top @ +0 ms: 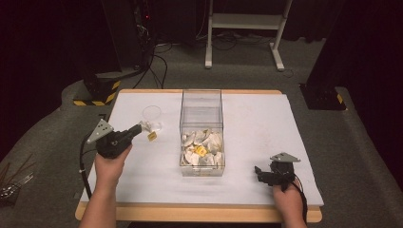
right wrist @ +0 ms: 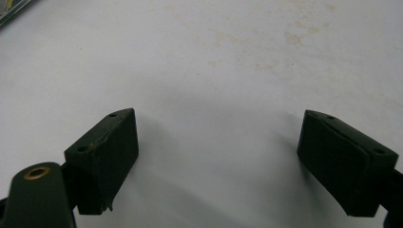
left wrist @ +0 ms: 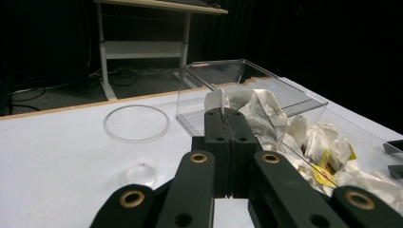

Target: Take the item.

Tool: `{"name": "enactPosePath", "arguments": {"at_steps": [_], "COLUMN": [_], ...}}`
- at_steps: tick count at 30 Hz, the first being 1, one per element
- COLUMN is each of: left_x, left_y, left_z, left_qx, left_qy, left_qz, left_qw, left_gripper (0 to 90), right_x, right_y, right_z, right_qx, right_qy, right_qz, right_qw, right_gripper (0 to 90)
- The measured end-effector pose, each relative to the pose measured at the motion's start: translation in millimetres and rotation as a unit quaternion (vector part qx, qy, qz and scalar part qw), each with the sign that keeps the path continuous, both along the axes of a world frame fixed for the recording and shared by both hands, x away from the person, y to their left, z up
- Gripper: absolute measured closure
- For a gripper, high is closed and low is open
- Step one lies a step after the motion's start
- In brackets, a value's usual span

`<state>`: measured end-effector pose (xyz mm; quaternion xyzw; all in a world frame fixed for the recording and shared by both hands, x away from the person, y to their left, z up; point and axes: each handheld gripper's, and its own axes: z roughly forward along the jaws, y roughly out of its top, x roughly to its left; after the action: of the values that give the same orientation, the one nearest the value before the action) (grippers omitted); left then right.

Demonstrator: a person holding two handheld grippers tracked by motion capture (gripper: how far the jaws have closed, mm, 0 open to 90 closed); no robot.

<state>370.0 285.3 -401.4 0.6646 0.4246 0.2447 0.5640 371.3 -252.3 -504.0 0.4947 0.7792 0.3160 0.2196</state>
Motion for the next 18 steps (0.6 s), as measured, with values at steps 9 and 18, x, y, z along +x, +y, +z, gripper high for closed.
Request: {"name": "enactPosePath", "arguments": {"at_steps": [9,18], "left_x": [11.1,23.9], "left_y": [-9.3,-7.6], "left_z": [-0.3,5.6], "left_qx": [0.007,0.015], "left_qy": [0.004,0.010], "left_qz": [0.002,0.016], "left_qw": [1.0000,0.9997], "left_gripper": [89.5,89.4], "right_x": [0.0,0.1], "right_y": [0.0,-0.1], "right_z": [0.0,0.0], "right_qx": [0.000,-0.001], "right_qy": [0.000,-0.001], "right_qz": [0.000,0.001], "right_qw": [1.0000,1.0000], "right_gripper": [13.4,13.6]}}
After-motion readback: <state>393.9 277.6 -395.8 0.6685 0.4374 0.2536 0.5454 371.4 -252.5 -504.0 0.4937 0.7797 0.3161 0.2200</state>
